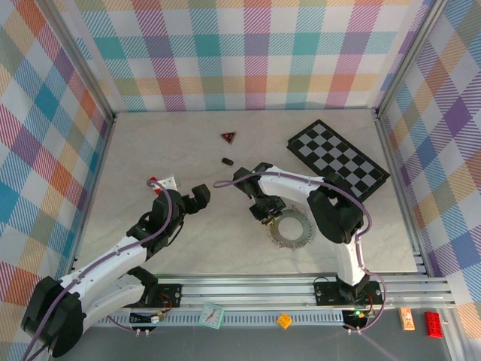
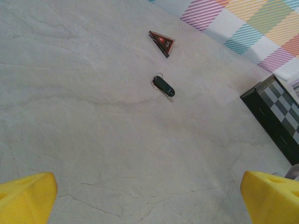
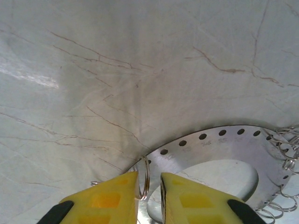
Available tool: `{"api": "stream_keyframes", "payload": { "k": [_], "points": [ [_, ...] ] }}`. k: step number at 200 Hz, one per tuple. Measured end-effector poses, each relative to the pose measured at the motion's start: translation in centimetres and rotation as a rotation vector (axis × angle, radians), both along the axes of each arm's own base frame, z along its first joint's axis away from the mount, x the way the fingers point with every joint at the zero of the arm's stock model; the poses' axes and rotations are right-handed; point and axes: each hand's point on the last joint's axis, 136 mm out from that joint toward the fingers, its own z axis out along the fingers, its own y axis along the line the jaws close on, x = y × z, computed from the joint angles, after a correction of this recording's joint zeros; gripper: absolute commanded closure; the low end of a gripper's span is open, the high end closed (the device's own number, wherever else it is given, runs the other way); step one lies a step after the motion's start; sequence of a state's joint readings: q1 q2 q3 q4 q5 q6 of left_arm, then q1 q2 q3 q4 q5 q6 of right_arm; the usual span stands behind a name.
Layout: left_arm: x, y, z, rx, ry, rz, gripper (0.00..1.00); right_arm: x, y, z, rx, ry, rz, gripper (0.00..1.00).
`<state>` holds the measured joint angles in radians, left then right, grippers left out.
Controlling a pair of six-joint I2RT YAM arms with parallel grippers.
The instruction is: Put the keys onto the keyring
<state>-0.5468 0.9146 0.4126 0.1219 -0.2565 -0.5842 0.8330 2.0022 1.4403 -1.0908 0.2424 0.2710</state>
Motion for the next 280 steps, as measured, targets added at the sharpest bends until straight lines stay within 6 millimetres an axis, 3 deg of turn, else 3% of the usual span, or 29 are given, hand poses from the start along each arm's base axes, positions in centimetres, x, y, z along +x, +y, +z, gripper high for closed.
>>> {"api": "stream_keyframes", "payload": {
  "k": [102,216,241,280],
  "points": [
    [-0.2,0.3,0.0,0.006,0.002,0.009,0.00,-0.6,0.7,-0.1,0.040,0.037,-0.006,0.82],
    [-0.5,0.6,-0.3,0.017,0.012,0.016,0.00,-0.7,1.0,-0.5,0.048,0.048,0.000,0.91],
    [-0.5,0.6,-0.2,0.017,0.012,0.016,0.00,-0.7,0.9,-0.5,0.046,0.049,0.003,1.00],
    [-0.5,0.8,-0.1,0.017,0.007,0.021,0.00,-0.5,0.8,-0.4,0.041,0.040,0.010,1.00]
  ]
}}
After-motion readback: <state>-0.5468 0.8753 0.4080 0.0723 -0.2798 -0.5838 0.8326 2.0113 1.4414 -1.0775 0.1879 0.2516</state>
